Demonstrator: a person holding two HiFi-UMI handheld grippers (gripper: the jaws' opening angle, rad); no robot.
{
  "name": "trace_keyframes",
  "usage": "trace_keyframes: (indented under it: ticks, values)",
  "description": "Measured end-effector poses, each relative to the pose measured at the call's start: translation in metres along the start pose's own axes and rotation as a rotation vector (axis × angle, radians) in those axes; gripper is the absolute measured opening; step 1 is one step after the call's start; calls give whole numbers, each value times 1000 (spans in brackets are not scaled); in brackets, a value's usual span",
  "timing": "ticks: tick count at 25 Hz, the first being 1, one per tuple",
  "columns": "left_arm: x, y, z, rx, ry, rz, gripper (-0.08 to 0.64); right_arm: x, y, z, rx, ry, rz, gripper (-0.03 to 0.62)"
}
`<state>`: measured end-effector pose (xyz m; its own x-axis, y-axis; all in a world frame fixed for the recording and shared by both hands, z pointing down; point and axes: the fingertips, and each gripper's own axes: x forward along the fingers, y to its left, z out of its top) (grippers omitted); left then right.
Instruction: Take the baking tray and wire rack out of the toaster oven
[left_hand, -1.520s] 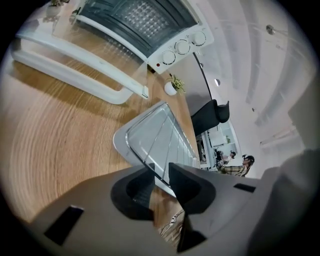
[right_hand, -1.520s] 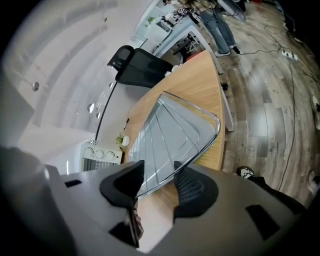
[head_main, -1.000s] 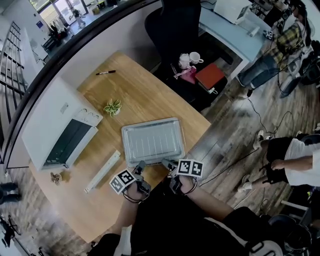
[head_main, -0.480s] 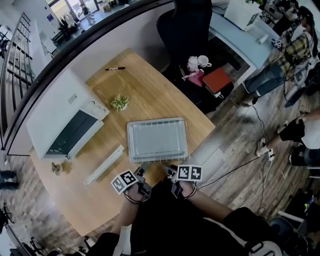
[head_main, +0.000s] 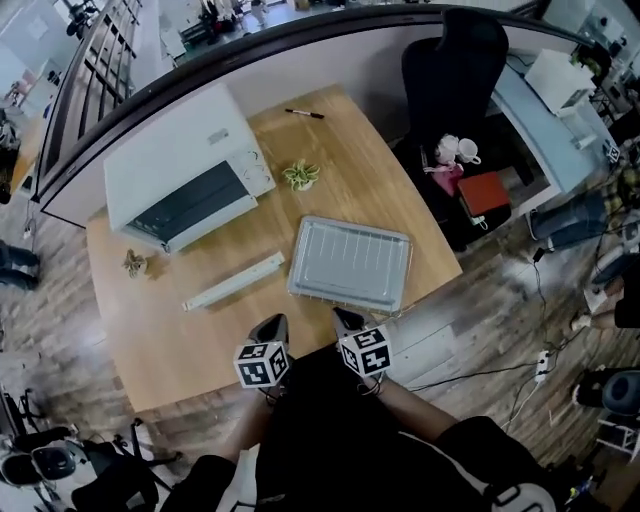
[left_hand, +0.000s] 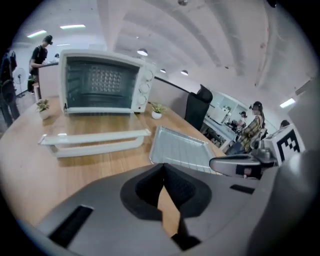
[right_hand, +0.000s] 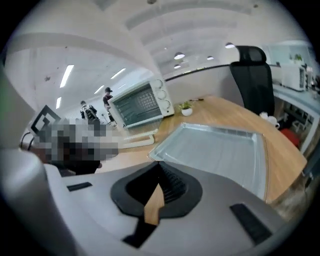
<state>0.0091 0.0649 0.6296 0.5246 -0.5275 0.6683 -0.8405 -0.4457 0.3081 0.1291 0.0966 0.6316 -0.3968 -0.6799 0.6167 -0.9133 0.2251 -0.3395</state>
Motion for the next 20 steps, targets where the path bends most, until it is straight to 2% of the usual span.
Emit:
trace_keyframes:
  ticks: [2, 4, 6, 9, 11, 16, 20]
  values:
    - [-20, 9, 12, 7, -59, 27, 22, 4, 19, 17, -111, -41, 8, 5]
    - [-40, 19, 25, 45, -113, 76, 22, 5, 40, 37, -205, -88, 11, 5]
    - [-63, 26, 44, 82, -195, 135, 21, 3, 62, 64, -289, -148, 25, 5]
    - [-107, 35, 76, 125, -323, 179, 21, -7, 103, 109, -391, -264, 42, 6]
    - [-137, 42, 100, 142, -399, 192, 22, -16, 129, 138, -424, -339, 53, 8]
    - [-209, 58, 160, 163, -608, 226, 21, -40, 174, 203, -430, -495, 79, 8]
    - [-252, 65, 188, 190, -707, 242, 21, -59, 196, 233, -458, -567, 72, 8]
